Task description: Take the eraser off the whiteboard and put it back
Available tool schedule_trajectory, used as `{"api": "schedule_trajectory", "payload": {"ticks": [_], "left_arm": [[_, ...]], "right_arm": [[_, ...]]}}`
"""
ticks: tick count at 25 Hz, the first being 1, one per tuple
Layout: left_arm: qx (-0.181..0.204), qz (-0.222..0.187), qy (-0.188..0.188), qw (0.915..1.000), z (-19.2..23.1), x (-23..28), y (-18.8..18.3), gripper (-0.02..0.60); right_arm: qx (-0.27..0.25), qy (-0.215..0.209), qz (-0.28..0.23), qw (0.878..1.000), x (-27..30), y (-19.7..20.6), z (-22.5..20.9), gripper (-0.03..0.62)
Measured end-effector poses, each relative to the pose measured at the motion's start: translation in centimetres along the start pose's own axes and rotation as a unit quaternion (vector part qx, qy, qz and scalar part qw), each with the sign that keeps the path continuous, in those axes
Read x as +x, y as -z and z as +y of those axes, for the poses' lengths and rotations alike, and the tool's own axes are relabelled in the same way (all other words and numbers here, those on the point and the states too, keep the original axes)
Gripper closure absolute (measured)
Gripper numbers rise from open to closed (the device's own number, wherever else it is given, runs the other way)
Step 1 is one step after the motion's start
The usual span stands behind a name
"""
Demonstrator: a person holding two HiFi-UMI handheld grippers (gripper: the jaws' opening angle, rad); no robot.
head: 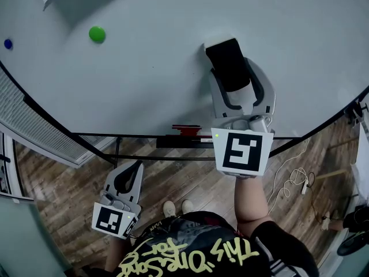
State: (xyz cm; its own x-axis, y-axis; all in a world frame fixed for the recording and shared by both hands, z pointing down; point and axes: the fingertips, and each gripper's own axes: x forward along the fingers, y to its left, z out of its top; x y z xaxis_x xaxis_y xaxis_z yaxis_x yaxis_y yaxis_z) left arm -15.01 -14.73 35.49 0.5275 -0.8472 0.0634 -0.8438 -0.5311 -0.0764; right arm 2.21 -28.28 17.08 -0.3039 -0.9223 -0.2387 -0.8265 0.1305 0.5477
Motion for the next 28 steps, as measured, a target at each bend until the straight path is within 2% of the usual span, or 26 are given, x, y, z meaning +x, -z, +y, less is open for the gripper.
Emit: {"api": "schedule_trajectory", "payload": {"ticks": [19, 23, 28], "left_arm": [[0.005, 0.001, -0.002, 1.0000, -0.2, 0.0, -0.1, 0.575], [0.006, -0.001, -0.004, 1.0000, -0.1, -0.1, -0.2, 0.574], [0.007, -0.001, -0.006, 1.0000, 0.0, 0.0, -0.3, 0.574]], "right_arm": [[0.002, -0.061, -0.012, 0.998, -1.6, 0.0, 3.3, 0.332], [0.029, -0.070, -0.017, 0.997, -2.0, 0.4, 4.0, 0.332], [0.005, -0.094, -0.010, 0.995, -2.7, 0.8, 5.1, 0.332]]}}
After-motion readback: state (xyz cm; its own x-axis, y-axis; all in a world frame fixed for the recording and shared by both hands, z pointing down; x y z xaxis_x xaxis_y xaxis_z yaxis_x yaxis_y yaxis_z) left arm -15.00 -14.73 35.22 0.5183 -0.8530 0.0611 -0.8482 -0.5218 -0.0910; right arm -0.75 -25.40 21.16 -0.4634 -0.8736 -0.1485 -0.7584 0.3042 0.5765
